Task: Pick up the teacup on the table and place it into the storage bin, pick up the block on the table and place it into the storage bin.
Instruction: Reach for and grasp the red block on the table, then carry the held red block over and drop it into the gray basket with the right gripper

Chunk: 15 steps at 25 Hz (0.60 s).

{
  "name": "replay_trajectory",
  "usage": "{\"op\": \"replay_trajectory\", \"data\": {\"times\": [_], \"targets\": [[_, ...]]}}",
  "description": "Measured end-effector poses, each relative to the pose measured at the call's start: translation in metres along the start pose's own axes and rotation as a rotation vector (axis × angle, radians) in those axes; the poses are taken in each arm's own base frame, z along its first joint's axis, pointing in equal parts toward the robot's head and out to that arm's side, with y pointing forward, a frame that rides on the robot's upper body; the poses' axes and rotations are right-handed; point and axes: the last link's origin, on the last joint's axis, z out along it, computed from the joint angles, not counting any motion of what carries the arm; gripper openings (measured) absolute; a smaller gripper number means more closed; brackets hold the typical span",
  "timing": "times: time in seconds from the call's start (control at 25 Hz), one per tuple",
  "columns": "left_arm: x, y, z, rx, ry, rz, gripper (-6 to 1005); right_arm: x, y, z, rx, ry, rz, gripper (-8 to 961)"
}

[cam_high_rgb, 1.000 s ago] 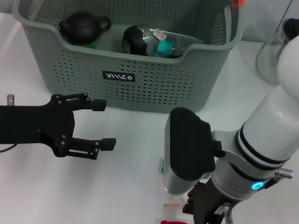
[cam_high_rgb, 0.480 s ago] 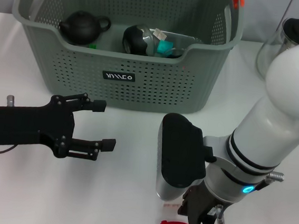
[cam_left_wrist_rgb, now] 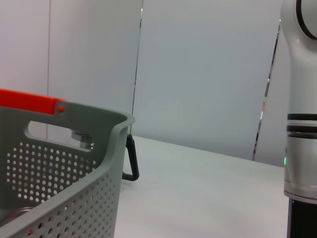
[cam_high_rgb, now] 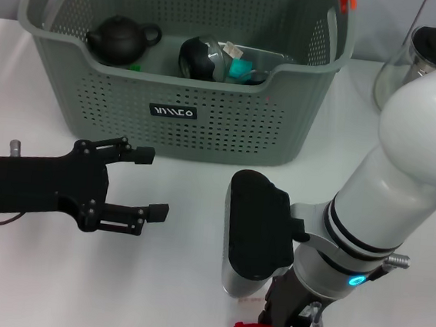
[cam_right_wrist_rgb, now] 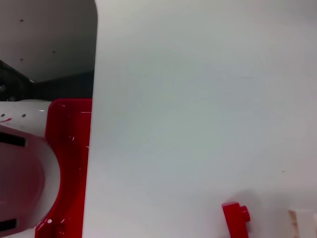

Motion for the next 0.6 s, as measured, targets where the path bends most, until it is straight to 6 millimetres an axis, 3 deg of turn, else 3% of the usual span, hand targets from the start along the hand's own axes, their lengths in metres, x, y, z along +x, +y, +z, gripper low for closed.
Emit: {"op": "replay_trajectory", "data": {"times": [0.6], "targets": [[-0.0014,0.0007,-0.0012,0.003,-0.001,-0.002,919,0.0030,-0.0003,-0.0027,0.005,0.004,0.024,192]]}}
